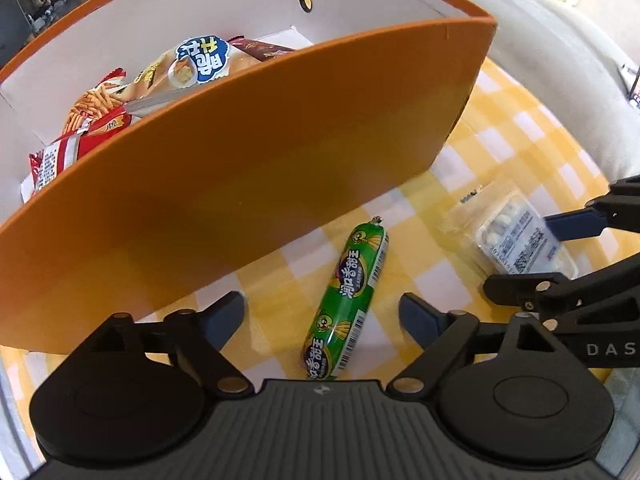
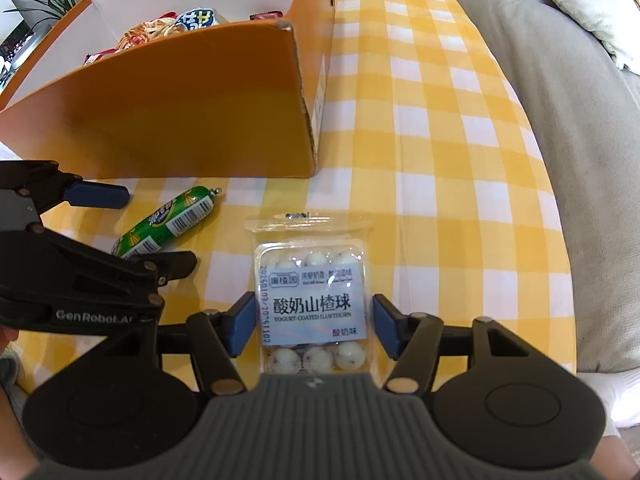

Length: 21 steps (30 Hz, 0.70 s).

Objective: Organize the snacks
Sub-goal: 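Grasp the green sausage with the left gripper while the right holds the white-ball pack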

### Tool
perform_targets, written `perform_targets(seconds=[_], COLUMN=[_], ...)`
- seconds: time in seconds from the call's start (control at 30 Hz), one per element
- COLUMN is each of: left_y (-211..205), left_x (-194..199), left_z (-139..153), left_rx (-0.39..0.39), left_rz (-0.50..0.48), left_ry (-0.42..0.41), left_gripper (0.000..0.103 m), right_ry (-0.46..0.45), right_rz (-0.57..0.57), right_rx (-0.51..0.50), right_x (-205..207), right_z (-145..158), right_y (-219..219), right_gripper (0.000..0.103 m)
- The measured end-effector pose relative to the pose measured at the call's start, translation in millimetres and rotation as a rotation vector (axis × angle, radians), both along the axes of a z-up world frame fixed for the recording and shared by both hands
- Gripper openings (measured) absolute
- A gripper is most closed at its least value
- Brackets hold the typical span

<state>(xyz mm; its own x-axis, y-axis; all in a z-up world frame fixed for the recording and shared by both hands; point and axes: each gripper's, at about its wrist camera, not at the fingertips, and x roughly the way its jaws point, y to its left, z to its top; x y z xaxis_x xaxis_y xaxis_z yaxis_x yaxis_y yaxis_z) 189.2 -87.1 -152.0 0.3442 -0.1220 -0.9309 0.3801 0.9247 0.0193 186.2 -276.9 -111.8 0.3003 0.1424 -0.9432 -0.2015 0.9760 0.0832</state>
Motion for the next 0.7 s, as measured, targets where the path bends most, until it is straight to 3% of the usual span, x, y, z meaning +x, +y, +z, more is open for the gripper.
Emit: perform_targets(seconds=[0.07, 0.27, 0.3, 0.37, 0.5, 0.57, 0.7], left_y=[7, 7, 8, 7, 1, -2, -4], left_x=[6, 3, 1, -3, -7, -9, -8], left_z=[-3, -1, 1, 6, 8, 10, 13], left_rx=[-0.016, -0.023, -0.034, -0.040, -0.048, -0.048, -0.045], left_rz=[0.084, 0.091, 0.106, 0.101, 0.075, 0.059, 0.055], left_ry=[0.048, 0.013, -0.016, -0.057, -0.072, -0.073, -0.072], left_gripper=[0.103, 0.103, 0.095, 0.067, 0.051, 0.032, 0.030], right_ry=[-0.005, -0.005, -0.004, -0.002, -0.002, -0.002, -0.007], right_rz=[0.003, 0.010, 0.010, 0.010, 0.010, 0.004, -0.003], right_rx=[-0.002, -0.004, -0.004, -0.002, -0.006, -0.002, -0.006], right_x=[-2, -3, -3, -3, -2, -2, -2], right_z=[0, -1, -1, -2, -3, -3, -3], right_y=[0, 1, 1, 2, 3, 3, 2], right_gripper=[0.060, 0.061, 0.062, 0.064, 0.064, 0.064, 0.060])
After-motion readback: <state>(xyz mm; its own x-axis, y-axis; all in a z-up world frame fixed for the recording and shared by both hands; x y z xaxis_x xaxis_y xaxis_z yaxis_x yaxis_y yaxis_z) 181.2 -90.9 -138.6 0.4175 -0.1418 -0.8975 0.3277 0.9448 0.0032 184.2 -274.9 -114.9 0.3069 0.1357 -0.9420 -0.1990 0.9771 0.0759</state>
